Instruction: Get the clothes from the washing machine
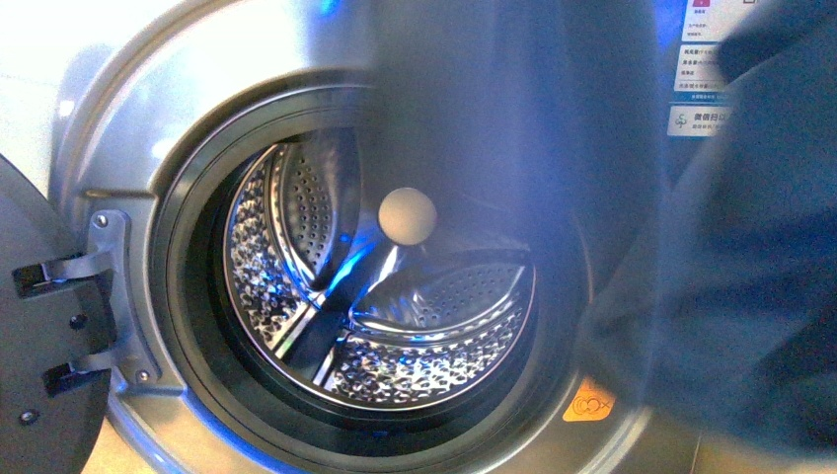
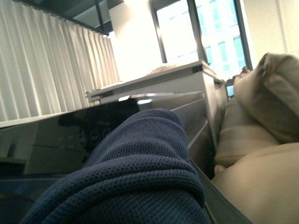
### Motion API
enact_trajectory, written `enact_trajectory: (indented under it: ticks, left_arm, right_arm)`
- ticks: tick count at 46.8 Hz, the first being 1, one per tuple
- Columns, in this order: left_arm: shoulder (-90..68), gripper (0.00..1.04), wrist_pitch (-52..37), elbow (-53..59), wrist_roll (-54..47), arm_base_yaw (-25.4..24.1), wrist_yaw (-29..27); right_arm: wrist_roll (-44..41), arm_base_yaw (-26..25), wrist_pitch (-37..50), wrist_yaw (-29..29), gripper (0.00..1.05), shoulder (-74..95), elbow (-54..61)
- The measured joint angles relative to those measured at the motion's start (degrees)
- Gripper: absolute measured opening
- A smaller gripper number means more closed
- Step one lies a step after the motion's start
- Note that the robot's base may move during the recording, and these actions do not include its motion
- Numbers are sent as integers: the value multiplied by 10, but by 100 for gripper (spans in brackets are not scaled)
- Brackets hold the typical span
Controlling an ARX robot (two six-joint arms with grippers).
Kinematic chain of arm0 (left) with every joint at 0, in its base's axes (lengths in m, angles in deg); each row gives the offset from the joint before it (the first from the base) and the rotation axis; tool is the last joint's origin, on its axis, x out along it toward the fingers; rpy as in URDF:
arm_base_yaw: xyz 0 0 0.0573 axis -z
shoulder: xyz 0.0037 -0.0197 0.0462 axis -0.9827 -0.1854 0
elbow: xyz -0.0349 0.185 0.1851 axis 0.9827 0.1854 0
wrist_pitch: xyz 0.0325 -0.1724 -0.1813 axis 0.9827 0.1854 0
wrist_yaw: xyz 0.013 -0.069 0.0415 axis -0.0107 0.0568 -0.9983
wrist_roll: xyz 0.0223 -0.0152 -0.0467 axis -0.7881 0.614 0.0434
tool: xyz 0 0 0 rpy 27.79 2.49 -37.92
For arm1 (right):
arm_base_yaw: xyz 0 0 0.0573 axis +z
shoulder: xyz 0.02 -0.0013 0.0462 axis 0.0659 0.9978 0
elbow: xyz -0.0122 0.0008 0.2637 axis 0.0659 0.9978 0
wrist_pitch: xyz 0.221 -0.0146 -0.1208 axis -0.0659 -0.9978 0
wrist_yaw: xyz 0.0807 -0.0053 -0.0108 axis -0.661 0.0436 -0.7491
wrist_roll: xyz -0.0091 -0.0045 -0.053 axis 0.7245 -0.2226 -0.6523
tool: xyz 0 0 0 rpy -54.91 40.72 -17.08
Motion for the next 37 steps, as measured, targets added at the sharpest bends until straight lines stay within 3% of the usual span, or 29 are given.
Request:
enact_trajectory:
  ticks: [9, 12, 16, 23, 37]
  left_arm:
    - [0, 98, 0, 0, 0, 0, -1]
    - [0, 98, 0, 0, 0, 0, -1]
    - [0, 98, 0, 0, 0, 0, -1]
    - [0, 98, 0, 0, 0, 0, -1]
    - [0, 98, 0, 0, 0, 0, -1]
  right_arm:
    - [84, -126, 30, -31, 9, -5, -40]
    - [137, -198, 54, -45, 9, -5, -70]
    - [179, -255, 62, -61, 9, -5, -99]
    - [203, -341, 57, -97, 9, -5, -126]
    - [150, -409, 42, -178, 9, -26, -51]
